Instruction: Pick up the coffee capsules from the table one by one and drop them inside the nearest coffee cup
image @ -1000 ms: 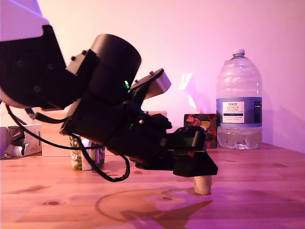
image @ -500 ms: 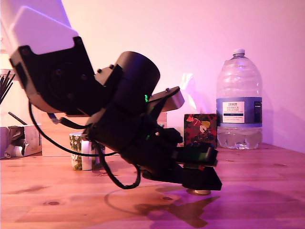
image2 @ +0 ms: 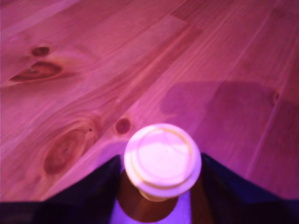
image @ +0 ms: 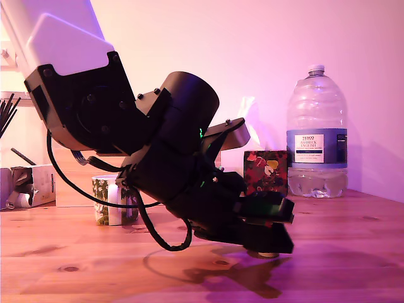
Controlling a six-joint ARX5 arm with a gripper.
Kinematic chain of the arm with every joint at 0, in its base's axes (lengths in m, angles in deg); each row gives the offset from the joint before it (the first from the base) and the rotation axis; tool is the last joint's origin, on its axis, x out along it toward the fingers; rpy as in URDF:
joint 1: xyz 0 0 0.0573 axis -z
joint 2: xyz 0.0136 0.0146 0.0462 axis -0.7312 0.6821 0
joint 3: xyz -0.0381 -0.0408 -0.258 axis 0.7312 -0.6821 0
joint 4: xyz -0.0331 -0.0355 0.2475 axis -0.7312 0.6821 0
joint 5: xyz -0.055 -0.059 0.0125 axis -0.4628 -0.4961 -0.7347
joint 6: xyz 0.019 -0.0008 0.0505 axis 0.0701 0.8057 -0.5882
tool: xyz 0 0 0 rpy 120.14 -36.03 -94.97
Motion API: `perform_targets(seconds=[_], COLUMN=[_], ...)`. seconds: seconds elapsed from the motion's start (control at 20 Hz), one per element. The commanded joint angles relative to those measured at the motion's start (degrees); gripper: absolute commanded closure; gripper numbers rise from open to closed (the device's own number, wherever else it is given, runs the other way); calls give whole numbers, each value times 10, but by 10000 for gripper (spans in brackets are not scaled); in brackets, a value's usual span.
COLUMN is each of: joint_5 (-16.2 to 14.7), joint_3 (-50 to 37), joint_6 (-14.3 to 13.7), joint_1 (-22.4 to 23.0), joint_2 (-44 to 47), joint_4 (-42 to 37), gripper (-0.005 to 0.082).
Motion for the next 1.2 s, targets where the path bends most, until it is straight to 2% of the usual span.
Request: perform_targets(seconds=[0.0,0.2,0.3,0.55,0.75,1.0,1.15], joint_5=[0,-1,-1,1,15,52,55], joint_3=[-1,-1,-2,-3,-3,-3,-8], joint_6=[-1,-2,-3,-2,-9,-13,-12], joint_1=[2,2,2,2,2,-4,-14], joint_2=[19,19,14,-32,-83,-155,-199], joint_4=[7,10,17,71,95,158,176], gripper=[514,682,716,715,715,715,715])
